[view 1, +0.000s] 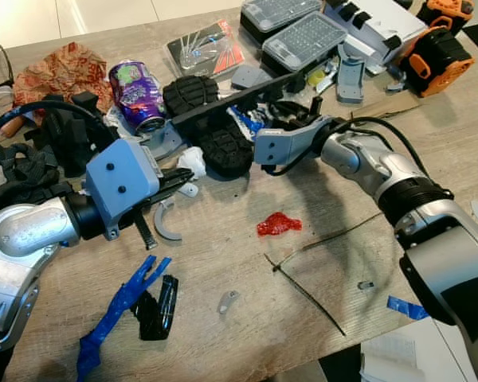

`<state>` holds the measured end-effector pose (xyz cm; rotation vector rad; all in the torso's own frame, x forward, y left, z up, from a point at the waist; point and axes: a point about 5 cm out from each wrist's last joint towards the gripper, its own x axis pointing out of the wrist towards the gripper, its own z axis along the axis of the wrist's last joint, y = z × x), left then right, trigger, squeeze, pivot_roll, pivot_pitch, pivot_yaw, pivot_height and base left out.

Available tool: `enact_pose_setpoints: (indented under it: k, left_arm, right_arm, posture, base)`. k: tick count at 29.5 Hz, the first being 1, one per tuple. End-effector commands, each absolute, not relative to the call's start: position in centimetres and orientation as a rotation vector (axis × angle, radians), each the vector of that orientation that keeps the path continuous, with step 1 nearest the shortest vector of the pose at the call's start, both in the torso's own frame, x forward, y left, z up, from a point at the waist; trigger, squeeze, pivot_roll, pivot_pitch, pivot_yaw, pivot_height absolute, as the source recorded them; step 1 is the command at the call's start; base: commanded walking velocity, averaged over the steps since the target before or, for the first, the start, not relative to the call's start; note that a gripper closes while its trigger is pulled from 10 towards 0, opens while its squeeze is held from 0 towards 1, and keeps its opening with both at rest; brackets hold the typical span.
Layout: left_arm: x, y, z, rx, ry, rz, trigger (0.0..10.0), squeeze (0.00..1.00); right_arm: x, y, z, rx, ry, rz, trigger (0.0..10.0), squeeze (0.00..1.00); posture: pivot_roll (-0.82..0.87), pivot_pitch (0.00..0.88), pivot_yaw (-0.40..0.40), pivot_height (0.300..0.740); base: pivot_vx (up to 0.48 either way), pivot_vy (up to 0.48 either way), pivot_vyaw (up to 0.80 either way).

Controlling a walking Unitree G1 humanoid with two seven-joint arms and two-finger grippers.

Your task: Picking trash to rubbish bin

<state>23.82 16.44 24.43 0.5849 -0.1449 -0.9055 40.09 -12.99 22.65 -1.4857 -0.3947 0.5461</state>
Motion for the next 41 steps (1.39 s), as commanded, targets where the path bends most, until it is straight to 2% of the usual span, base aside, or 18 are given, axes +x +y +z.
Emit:
enact_pose_setpoints:
  k: [1,8,10,11,13,19,24,25,28,30,31,32,33,34,35,36,37,41]
  left_arm:
    - [23.5,16.5,24.5,0.617,-0.132,-0.923,10.0,0.00]
    - [23.9,16.4,24.5,0.618,-0.143,-0.917,10.0,0.00]
    - [24.0,16.3,24.5,0.619,-0.152,-0.915,10.0,0.00]
    - [24.0,16.3,24.5,0.619,-0.152,-0.915,10.0,0.00]
    - [24.7,16.0,24.7,0.625,-0.180,-0.908,10.0,0.00]
    - [25.5,15.9,25.0,0.636,-0.203,-0.906,10.0,0.00]
    - [26.5,15.5,25.1,0.629,-0.221,-0.919,10.0,0.00]
    - [26.9,15.3,25.0,0.612,-0.229,-0.921,10.0,0.00]
    - [27.1,15.1,24.9,0.600,-0.235,-0.922,10.0,0.00]
    - [28.0,14.7,24.2,0.414,-0.254,-0.904,10.0,0.00]
    - [28.0,14.7,24.2,0.414,-0.254,-0.904,10.0,0.00]
    - [28.5,14.8,24.0,0.325,-0.265,-0.866,10.0,0.00]
    - [29.0,15.3,23.5,0.253,-0.261,-0.827,10.0,0.00]
    - [29.5,15.6,23.2,0.213,-0.256,-0.801,10.0,0.00]
    - [29.9,15.9,22.9,0.187,-0.251,-0.781,10.0,0.00]
    - [30.2,16.4,22.4,0.141,-0.240,-0.736,10.0,0.00]
    - [30.5,16.7,21.8,0.104,-0.228,-0.696,10.0,0.00]
    - [30.4,17.7,19.9,0.034,-0.175,-0.562,10.0,0.00]
  right_arm:
    - [39.9,-12.8,22.2,-1.476,-0.385,0.586,0.0,0.00]
    - [39.9,-12.4,23.6,-1.295,-0.397,0.621,0.0,0.00]
    - [39.8,-11.8,24.7,-1.106,-0.387,0.678,0.0,0.00]
    - [39.8,-11.8,24.7,-1.106,-0.387,0.678,0.0,0.00]
    - [39.3,-10.8,26.7,-0.815,-0.376,0.841,0.0,0.00]
    - [38.4,-10.1,28.6,-0.620,-0.395,0.993,0.0,0.00]
    - [37.7,-10.0,30.6,-0.370,-0.419,1.111,0.0,0.00]
    - [37.7,-9.9,30.6,-0.321,-0.419,1.124,0.0,0.00]
    - [37.7,-9.9,30.6,-0.289,-0.420,1.133,0.0,0.00]
    - [37.1,-9.7,29.3,-0.114,-0.407,1.147,0.0,0.00]
    - [37.1,-9.7,29.3,-0.114,-0.407,1.147,0.0,0.00]
    - [36.9,-9.7,28.5,-0.052,-0.400,1.128,0.0,0.00]
    - [36.9,-9.9,27.7,0.002,-0.388,1.086,0.7,0.00]
    - [37.0,-10.1,27.3,0.035,-0.376,1.059,0.7,0.00]
    - [37.2,-10.3,26.9,0.057,-0.363,1.036,2.2,0.00]
    - [37.0,-10.7,26.1,0.061,-0.352,1.002,6.7,0.00]
    - [36.9,-11.1,25.4,0.082,-0.332,0.969,10.0,0.00]
    - [36.2,-12.5,22.6,0.224,-0.263,0.803,10.0,0.00]
  posture:
    - [0.05,0.355,-0.007,0.740]
    - [0.05,0.335,-0.009,0.740]
    - [0.04,0.319,-0.010,0.740]
    - [0.04,0.319,-0.010,0.740]
    - [0.03,0.270,-0.013,0.740]
    - [0.02,0.218,-0.012,0.740]
    - [0.02,0.164,-0.013,0.740]
    - [0.02,0.126,-0.012,0.740]
    - [0.02,0.126,-0.012,0.740]
    - [0.02,0.000,-0.008,0.740]
    - [0.02,0.000,-0.008,0.740]
    - [0.02,0.000,-0.007,0.740]
    - [0.02,0.000,-0.004,0.740]
    - [0.02,0.000,-0.004,0.740]
    - [0.02,0.000,-0.006,0.740]
    - [0.02,0.000,-0.010,0.740]
    - [0.02,0.000,-0.018,0.740]
    - [0.01,0.000,-0.019,0.740]
  base:
    - [0.000,0.000,0.00]
    - [0.000,0.000,0.00]
    - [0.000,0.000,0.00]
    - [0.000,0.000,0.00]
    - [0.000,0.000,0.00]
    - [0.000,0.000,0.00]
    - [0.000,0.000,0.00]
    - [0.000,0.000,0.00]
    - [0.000,0.000,0.00]
    - [0.000,0.000,0.00]
    - [0.000,0.000,0.00]
    - [0.000,0.000,0.00]
    - [0.000,0.000,0.00]
    - [0.000,0.000,0.00]
    - [0.000,0.000,0.00]
    - [0.000,0.000,0.00]
    - [0.000,0.000,0.00]
    - [0.000,0.000,0.00]
